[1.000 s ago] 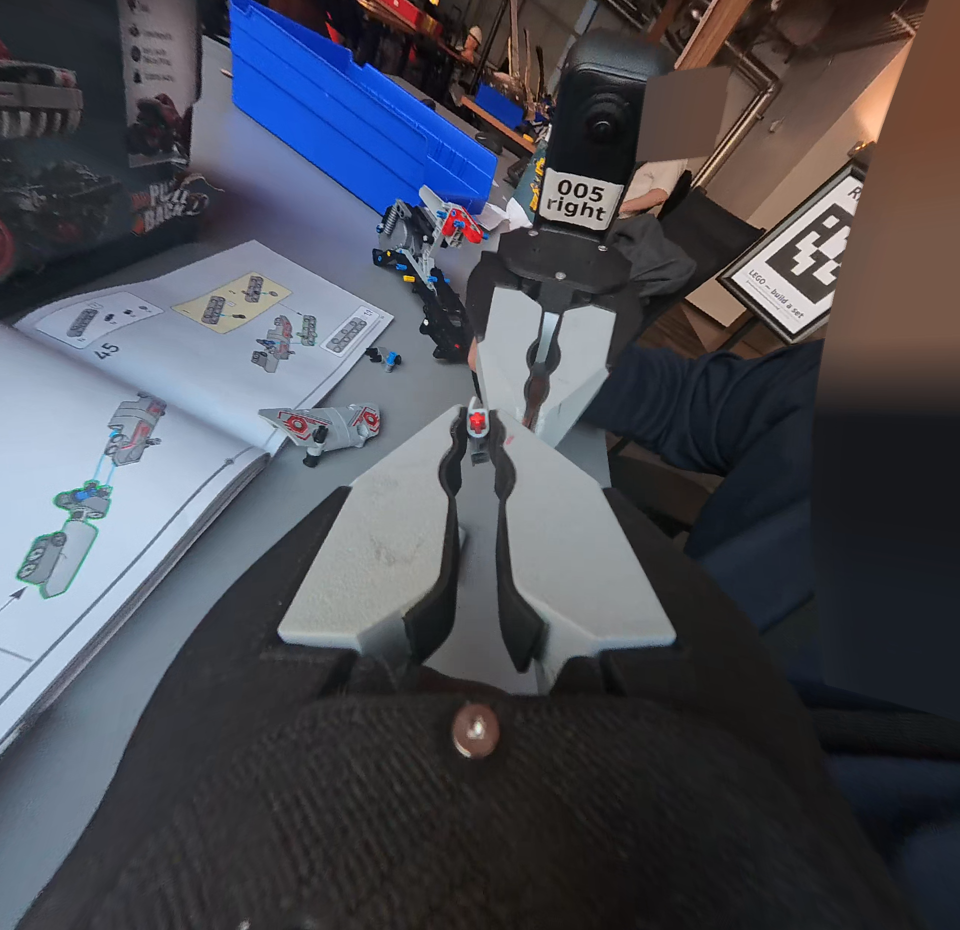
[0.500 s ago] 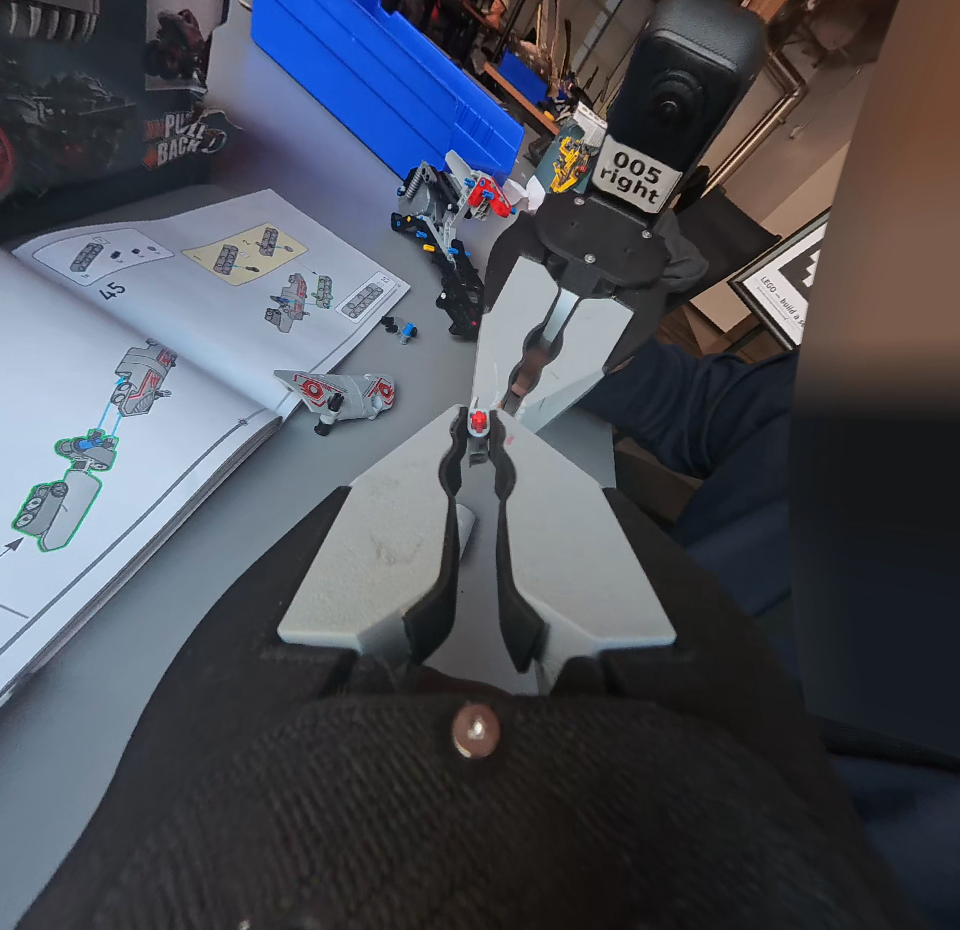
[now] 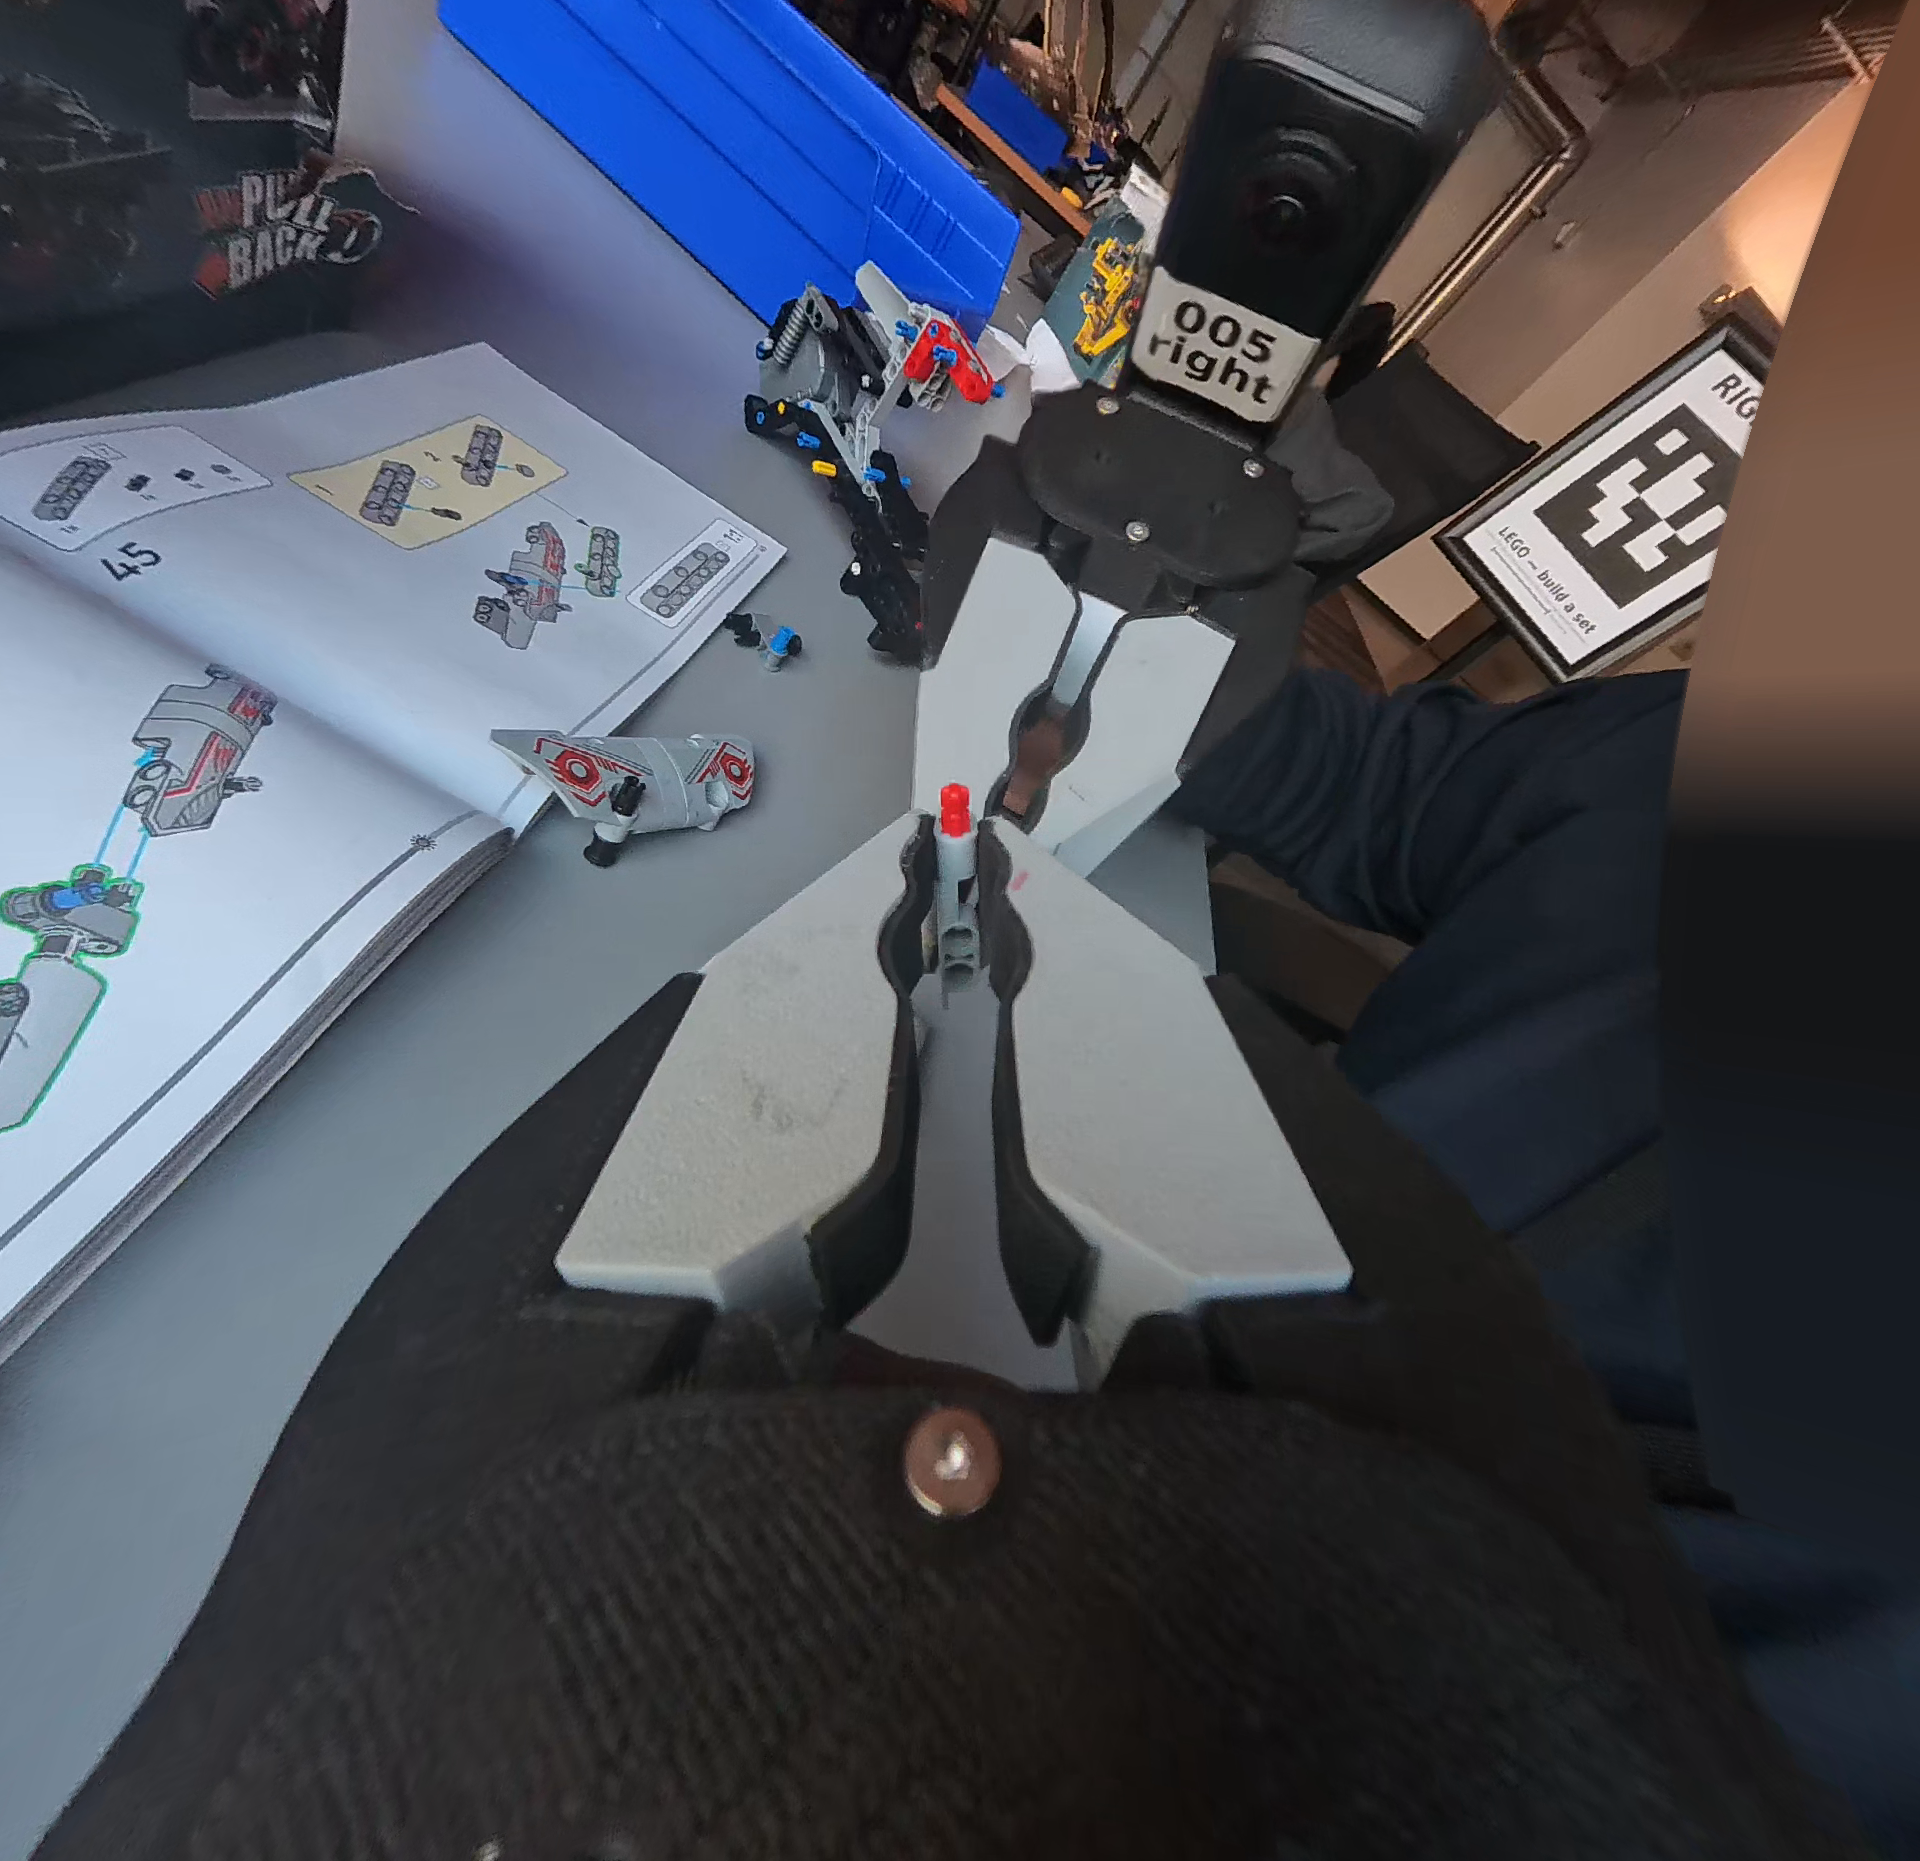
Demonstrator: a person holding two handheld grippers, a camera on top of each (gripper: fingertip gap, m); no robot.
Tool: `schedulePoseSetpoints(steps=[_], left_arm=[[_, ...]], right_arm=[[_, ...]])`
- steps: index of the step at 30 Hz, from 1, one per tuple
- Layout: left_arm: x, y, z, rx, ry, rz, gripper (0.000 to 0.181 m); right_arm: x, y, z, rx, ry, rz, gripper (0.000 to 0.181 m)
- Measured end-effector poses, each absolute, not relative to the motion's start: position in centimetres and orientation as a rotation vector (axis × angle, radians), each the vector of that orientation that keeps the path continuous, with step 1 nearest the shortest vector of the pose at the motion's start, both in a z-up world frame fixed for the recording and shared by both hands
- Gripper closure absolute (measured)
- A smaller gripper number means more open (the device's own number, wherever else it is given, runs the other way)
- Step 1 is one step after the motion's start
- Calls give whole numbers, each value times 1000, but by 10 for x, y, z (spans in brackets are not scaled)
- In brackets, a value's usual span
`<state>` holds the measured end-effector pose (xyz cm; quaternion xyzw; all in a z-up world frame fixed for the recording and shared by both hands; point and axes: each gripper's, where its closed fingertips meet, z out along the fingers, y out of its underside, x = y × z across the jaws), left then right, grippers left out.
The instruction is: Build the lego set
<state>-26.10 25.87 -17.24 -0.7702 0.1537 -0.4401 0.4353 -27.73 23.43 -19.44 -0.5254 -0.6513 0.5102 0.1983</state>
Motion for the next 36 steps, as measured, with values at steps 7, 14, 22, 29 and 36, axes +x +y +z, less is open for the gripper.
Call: schedulePoseSetpoints(steps=[7,14,22,29,36], left_arm=[[-266,260,-174,-1932,364,-1084,177],[-270,264,-194,-2026,402,-937,177],[-257,258,-198,-2040,494,-913,177],[-256,257,-197,-2040,500,-917,177],[-262,259,-196,-2044,444,-965,173]], right_arm=[[-276,240,-186,-1517,-1751,1558,181],[-273,263,-177,-1486,-1701,1431,181],[-277,255,-175,-1479,-1672,1516,176],[-280,250,-180,-1489,-1686,1557,181],[-279,262,-169,-1480,-1610,1569,181]])
